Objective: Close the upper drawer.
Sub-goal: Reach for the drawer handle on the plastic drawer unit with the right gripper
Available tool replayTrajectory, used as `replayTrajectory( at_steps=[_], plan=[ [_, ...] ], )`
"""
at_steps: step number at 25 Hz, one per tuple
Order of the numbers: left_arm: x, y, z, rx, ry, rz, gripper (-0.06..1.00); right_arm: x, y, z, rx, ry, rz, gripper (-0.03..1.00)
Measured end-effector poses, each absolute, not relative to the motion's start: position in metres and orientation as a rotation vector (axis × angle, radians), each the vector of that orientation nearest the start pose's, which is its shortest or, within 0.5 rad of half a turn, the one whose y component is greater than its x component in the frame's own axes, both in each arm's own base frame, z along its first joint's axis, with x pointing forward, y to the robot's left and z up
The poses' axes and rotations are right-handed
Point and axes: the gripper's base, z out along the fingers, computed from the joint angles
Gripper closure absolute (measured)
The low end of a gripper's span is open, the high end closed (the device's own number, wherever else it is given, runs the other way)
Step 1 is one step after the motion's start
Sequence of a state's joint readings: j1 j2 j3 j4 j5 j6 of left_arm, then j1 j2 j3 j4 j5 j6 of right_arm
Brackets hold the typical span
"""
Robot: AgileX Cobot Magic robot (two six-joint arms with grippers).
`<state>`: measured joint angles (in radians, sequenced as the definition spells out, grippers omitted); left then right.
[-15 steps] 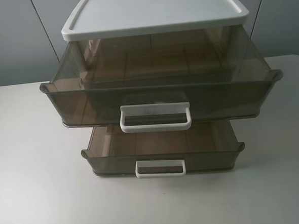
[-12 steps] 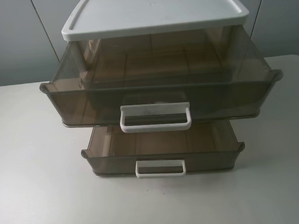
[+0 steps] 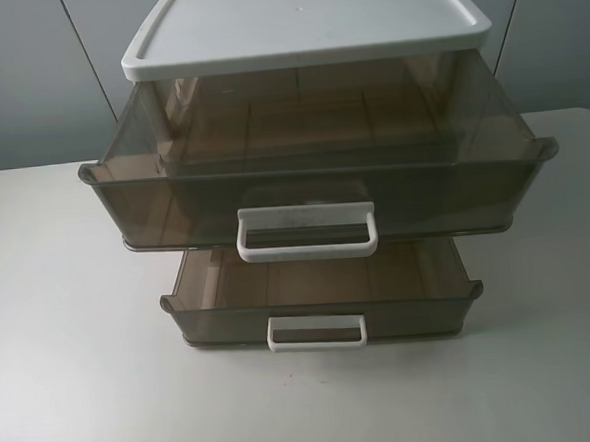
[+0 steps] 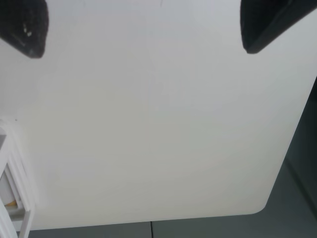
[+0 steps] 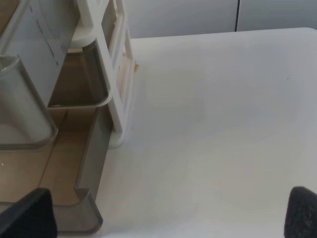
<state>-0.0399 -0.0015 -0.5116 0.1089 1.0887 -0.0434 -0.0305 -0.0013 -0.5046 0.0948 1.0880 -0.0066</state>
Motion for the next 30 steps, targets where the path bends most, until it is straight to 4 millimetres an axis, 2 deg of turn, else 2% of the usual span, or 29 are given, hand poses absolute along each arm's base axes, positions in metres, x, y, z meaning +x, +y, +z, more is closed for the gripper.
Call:
replayTrajectory(
  at_steps=[3,8,13,16,23,27,30],
  plan=[
    [-0.008,0.009,0.279,-0.011,2.055,0.079,0.2,-0.008,0.004,0.281,0.066,2.036,0.065,0.27],
    [-0.008,0.009,0.279,-0.011,2.055,0.079,0.2,0.0,-0.005,0.318,0.13,1.94,-0.025,0.27],
    [-0.008,0.009,0.279,-0.011,2.055,0.079,0.2,0.032,-0.007,0.34,0.143,1.994,-0.039,0.27],
    [-0.008,0.009,0.279,-0.011,2.055,0.079,0.2,0.052,-0.002,0.351,0.105,2.015,0.033,0.27],
    [-0.008,0.009,0.279,-0.011,2.055,0.079,0.2,0.096,0.023,0.368,-0.216,2.11,0.157,0.27],
    [-0.008,0.009,0.279,-0.011,2.055,0.079,0.2,0.114,0.049,0.366,-0.434,2.155,0.24,0.27],
    [-0.008,0.009,0.279,-0.011,2.055,0.079,0.2,0.118,0.073,0.364,-0.602,2.165,0.314,0.27]
  ],
)
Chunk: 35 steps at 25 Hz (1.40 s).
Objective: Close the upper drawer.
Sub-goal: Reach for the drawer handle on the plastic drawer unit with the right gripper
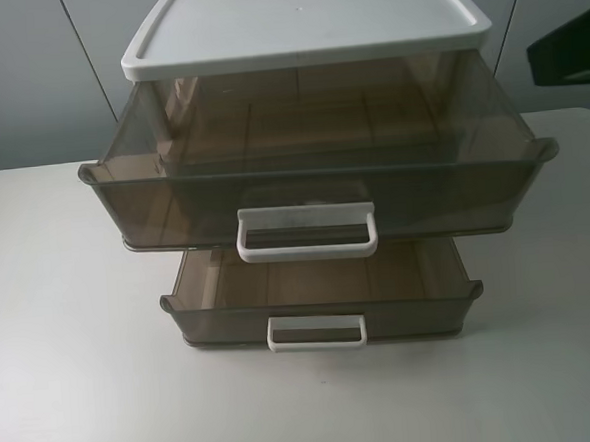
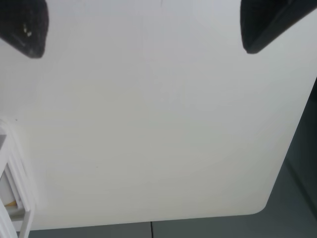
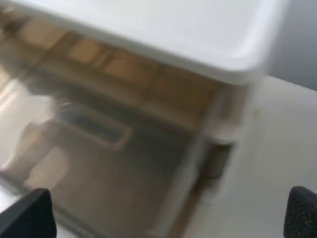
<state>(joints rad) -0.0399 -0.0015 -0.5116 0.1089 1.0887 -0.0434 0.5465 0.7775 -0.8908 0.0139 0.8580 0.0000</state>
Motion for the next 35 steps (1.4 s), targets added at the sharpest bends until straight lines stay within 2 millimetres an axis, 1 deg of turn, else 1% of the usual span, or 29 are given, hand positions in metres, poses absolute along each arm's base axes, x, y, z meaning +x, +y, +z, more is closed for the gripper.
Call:
replayTrajectory(
  at_steps=[2,5,10,14,16,23,28,31,35],
  plan=[
    [-0.008,0.009,0.279,-0.015,2.055,0.076,0.2,0.117,0.09,0.367,-0.719,2.151,0.368,0.27],
    [-0.008,0.009,0.279,-0.015,2.055,0.076,0.2,0.11,0.112,0.372,-0.869,2.127,0.443,0.27],
    [-0.008,0.009,0.279,-0.015,2.055,0.076,0.2,0.08,0.153,0.38,-1.129,2.057,0.653,0.27],
    [-0.008,0.009,0.279,-0.015,2.055,0.076,0.2,0.06,0.177,0.373,-1.259,2.084,0.756,0.27],
    [-0.008,0.009,0.279,-0.013,2.055,0.078,0.2,0.058,0.187,0.366,-1.288,2.121,0.762,0.27],
    [-0.008,0.009,0.279,-0.01,2.055,0.08,0.2,0.068,0.218,0.343,-1.224,2.245,0.731,0.27],
    [-0.008,0.009,0.279,-0.01,2.055,0.08,0.2,0.075,0.236,0.329,-1.102,2.339,0.747,0.27],
    [-0.008,0.009,0.279,-0.01,2.055,0.08,0.2,0.084,0.244,0.321,-1.013,2.392,0.721,0.27],
    [-0.008,0.009,0.279,-0.01,2.055,0.08,0.2,0.096,0.249,0.311,-0.918,2.447,0.679,0.27]
  ],
)
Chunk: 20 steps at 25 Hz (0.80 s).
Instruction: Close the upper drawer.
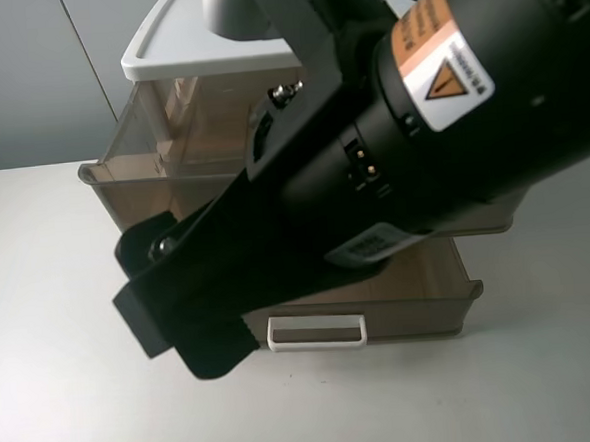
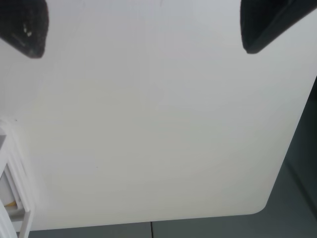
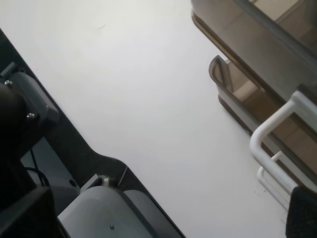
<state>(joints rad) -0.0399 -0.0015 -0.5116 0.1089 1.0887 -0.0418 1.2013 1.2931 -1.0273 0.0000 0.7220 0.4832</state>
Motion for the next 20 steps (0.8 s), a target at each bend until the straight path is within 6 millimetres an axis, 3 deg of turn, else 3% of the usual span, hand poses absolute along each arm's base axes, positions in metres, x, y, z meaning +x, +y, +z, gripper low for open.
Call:
replayTrajectory(
  at_steps=[9,20],
  plan=[
    [-0.008,0.009,0.279,-0.01,2.055,0.08,0.2,0.124,0.249,0.296,-0.774,2.499,0.556,0.27],
    [-0.008,0.009,0.279,-0.01,2.055,0.08,0.2,0.159,0.242,0.298,-0.641,2.389,0.498,0.27]
  ],
)
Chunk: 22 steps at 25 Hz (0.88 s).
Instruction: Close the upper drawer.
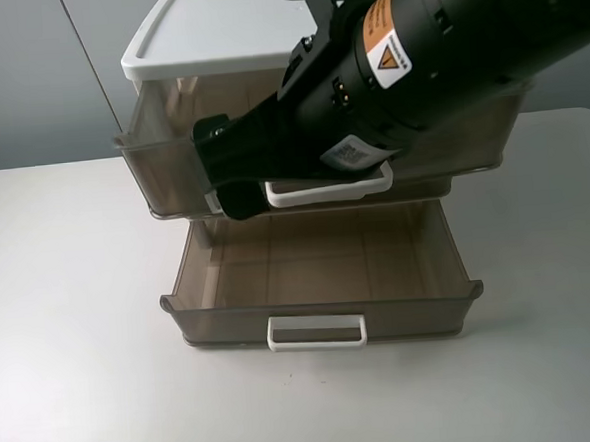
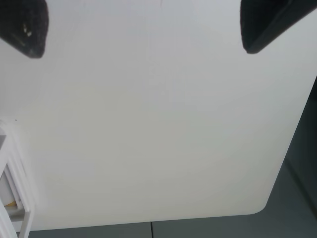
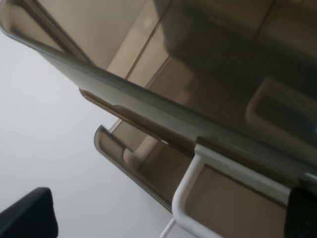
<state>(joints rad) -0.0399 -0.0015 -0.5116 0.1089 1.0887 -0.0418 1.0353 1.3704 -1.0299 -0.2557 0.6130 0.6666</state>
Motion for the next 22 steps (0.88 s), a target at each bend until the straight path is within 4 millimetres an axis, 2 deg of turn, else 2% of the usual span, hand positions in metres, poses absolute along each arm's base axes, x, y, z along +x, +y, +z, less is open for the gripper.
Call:
replayTrajectory(
  at_steps=[4,17,22],
  plan=[
    [-0.008,0.009,0.279,-0.01,2.055,0.08,0.2,0.17,0.244,0.297,-0.617,2.345,0.516,0.27],
    [-0.008,0.009,0.279,-0.01,2.055,0.08,0.2,0.224,0.232,0.283,-0.514,2.226,0.396,0.27],
    [-0.008,0.009,0.279,-0.01,2.055,0.08,0.2,0.232,0.233,0.282,-0.456,2.212,0.435,0.27]
  ],
)
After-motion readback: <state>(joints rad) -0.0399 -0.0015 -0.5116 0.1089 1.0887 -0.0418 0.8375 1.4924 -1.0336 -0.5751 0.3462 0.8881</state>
